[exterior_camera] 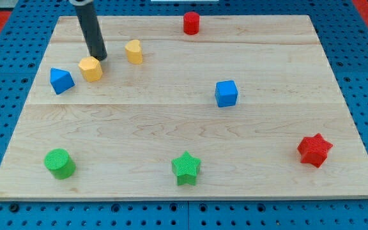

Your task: Push the yellow hexagon closer to the yellow heart

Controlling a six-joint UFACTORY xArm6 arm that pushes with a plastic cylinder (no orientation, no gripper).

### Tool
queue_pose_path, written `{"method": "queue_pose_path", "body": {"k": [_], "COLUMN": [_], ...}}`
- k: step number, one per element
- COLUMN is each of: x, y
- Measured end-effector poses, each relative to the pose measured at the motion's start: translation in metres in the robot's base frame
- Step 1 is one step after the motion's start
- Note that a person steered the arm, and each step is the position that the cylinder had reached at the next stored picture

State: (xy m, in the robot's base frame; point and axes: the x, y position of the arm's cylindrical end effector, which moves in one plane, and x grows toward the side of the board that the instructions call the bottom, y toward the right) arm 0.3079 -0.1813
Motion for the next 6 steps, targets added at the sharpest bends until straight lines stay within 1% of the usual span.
{"method": "queue_pose_path", "body": {"k": [1, 2, 3, 5, 6], "x": [-0.006, 0.019, 0.036, 0.060, 0.068], "y": [-0.043, -0.056, -0.035, -0.029, 0.021]}}
